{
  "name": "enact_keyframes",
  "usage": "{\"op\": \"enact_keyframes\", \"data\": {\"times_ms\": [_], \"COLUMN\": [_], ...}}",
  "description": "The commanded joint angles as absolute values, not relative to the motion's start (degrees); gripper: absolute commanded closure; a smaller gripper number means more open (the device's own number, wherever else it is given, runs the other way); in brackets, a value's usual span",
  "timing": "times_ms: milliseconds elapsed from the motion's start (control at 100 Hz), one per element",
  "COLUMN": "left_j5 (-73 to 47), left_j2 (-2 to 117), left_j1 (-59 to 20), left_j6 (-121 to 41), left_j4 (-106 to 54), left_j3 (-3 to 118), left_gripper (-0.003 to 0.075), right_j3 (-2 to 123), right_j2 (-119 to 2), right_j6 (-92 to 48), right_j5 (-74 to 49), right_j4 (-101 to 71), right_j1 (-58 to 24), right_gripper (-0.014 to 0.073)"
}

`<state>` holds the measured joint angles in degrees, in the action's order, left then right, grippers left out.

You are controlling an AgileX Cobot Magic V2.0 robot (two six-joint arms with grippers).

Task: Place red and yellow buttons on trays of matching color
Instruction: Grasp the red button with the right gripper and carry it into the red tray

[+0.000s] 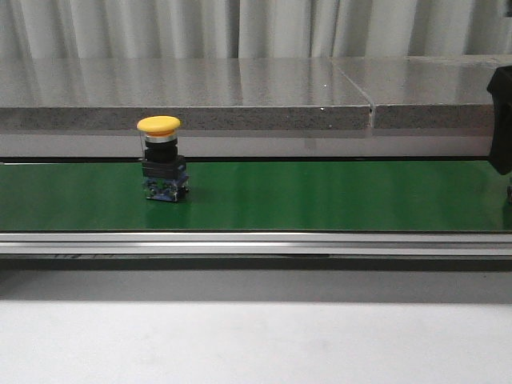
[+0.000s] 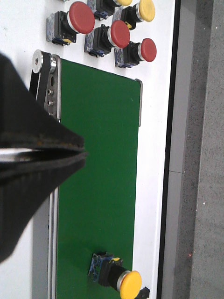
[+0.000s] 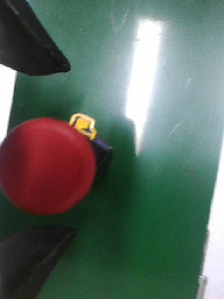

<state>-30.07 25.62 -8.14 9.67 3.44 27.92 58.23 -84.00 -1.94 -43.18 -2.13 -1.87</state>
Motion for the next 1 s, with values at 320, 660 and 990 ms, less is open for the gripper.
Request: {"op": "enact_keyframes", "data": {"times_ms": [320, 660, 990], "left_j5": [-26.1, -26.1, -26.1], "left_j2": [25.8, 25.8, 25.8], "left_j1": [-8.7, -8.7, -8.7], "left_j6": [10.0, 10.0, 10.0], "left_j4": [3.1, 3.1, 3.1], "left_j3": [29.5, 29.5, 29.5], "left_gripper": [0.0739, 0.0739, 0.0739], "right_j3": [63.2, 76.9, 89.5], "right_j2": [-82.8, -85.8, -99.2], "right_j6": [-2.4, -2.4, -2.7], "right_j5": [-44.5, -49.6, -49.1], "right_j4": [-0.7, -0.7, -5.4], "right_j1": [0.9, 13.1, 24.5], "right_gripper": [0.049, 0.049, 0.049]}}
